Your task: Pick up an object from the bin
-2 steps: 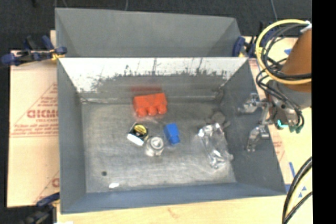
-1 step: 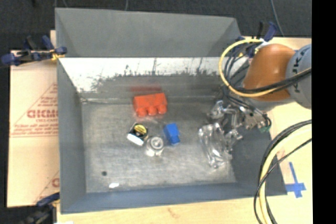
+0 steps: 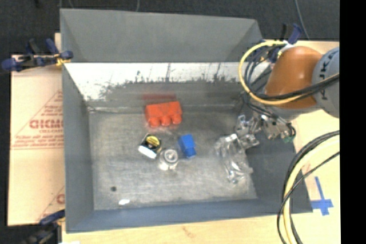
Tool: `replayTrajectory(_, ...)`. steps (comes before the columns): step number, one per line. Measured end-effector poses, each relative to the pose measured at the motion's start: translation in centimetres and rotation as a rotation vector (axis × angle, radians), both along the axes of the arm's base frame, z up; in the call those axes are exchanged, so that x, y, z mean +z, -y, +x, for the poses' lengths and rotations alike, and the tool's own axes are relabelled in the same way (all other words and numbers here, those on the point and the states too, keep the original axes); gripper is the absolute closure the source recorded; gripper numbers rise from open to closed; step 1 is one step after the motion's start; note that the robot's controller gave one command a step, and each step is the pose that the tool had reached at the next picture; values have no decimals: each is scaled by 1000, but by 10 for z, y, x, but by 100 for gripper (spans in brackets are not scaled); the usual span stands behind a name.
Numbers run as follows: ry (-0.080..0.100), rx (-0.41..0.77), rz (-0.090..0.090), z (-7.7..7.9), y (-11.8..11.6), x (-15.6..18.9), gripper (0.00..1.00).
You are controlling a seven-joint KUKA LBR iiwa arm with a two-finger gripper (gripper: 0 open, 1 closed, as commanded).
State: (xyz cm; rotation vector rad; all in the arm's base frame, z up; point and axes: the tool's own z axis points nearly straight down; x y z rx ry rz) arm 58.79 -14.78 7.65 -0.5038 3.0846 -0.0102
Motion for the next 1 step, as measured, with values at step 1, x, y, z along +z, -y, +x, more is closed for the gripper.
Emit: replayTrajectory(1, -7, 338, -3, 13, -7, 139, 100)
